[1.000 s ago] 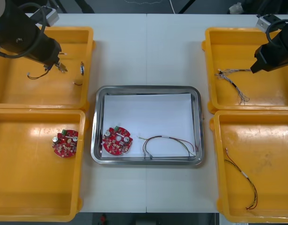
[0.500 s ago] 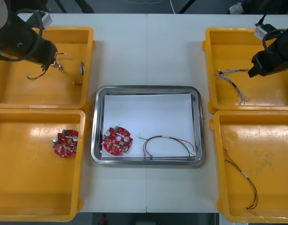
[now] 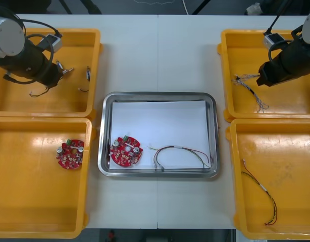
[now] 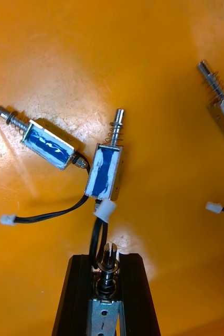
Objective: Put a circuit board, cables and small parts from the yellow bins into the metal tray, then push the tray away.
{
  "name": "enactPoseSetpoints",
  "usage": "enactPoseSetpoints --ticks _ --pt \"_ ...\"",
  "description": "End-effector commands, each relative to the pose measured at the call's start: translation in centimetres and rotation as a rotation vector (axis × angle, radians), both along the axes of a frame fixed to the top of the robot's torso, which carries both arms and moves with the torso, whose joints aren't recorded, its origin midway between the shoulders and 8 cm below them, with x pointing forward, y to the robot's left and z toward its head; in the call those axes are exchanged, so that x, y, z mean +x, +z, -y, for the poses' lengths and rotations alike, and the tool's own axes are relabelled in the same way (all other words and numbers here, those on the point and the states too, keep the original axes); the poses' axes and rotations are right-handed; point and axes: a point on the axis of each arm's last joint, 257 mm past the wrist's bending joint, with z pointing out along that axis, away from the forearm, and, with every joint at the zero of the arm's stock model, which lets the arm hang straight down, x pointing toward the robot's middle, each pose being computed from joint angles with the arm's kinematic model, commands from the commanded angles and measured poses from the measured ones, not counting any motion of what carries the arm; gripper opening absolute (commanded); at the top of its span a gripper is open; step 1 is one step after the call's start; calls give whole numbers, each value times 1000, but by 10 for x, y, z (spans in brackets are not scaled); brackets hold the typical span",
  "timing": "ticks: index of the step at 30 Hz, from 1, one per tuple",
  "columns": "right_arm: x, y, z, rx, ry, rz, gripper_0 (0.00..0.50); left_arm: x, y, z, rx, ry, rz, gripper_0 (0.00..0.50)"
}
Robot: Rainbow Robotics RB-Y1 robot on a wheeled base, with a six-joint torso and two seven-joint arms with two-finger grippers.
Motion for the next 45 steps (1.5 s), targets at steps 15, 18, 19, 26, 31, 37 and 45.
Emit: enactPoseSetpoints --ticks 15,18,19,26,31,37,45 --pt "-3 -50 -18 -28 66 7 500 9 -7 -11 79 -75 54 7" --pt "-3 -57 -18 -33 70 16 500 5 -16 -14 88 -74 43 7" --pt "-2 -58 -19 -38 72 16 500 4 -19 -15 89 -75 40 6" --pt "-3 -61 -19 -42 74 13 500 -1 -30 -19 90 -71 28 7" --pt "-4 -61 -20 -38 76 8 90 -1 -30 -19 88 -68 28 500" --pt "-3 -55 -17 -21 68 20 0 1 -21 -13 82 -78 45 500" --pt "-14 -7 -16 -21 80 44 0 -4 -14 -19 138 -120 31 500"
